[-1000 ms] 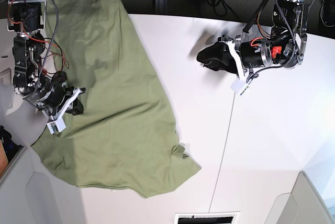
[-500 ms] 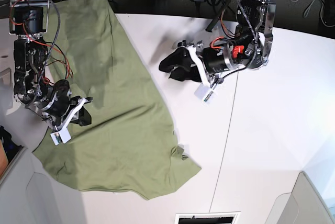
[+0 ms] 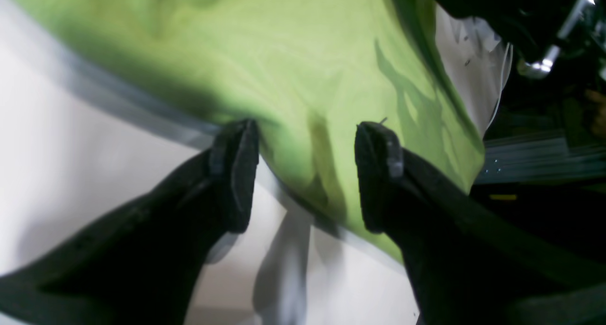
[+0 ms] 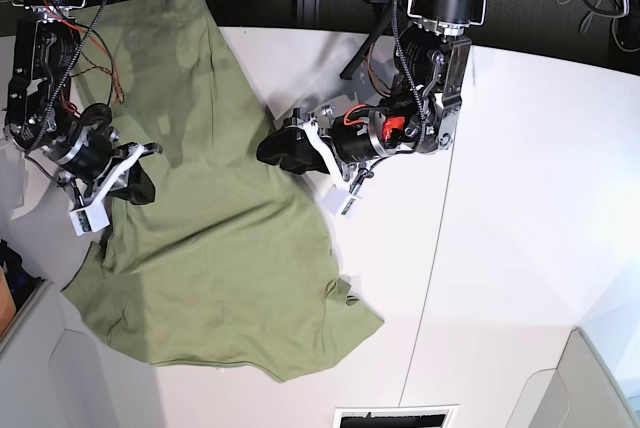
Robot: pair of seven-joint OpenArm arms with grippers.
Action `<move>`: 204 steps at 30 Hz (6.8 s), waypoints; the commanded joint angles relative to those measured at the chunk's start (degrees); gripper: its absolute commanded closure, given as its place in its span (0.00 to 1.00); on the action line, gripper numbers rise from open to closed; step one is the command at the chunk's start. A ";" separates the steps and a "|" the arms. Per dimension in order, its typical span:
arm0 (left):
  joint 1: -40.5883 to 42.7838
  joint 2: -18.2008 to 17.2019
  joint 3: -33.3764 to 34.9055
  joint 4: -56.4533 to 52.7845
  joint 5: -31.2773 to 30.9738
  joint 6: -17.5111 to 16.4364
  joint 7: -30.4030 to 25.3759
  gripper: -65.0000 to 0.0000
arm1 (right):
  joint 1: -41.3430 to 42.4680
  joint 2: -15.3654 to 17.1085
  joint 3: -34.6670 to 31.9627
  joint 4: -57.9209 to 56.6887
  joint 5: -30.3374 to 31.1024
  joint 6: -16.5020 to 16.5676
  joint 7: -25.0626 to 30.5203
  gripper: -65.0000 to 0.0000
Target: Layout the t-shirt on the table in an organized manner, then fold the t-shirt properly
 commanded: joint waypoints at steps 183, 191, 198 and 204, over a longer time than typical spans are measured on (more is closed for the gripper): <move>16.94 -18.27 9.29 41.53 -0.11 0.17 6.12 0.66 | -3.19 2.05 2.19 -12.63 -4.59 0.04 1.51 1.00; 14.34 -18.27 -2.60 42.84 0.52 3.28 3.26 0.53 | -3.26 2.05 2.19 -12.63 -4.57 0.07 1.49 1.00; 14.38 -18.25 -6.82 40.17 2.43 2.03 0.66 0.53 | -3.19 2.01 2.19 -12.63 -4.50 0.07 1.38 1.00; 14.36 -18.27 -1.51 30.73 6.93 0.33 -4.66 0.42 | -3.19 1.99 2.19 -12.63 -4.35 0.07 1.38 1.00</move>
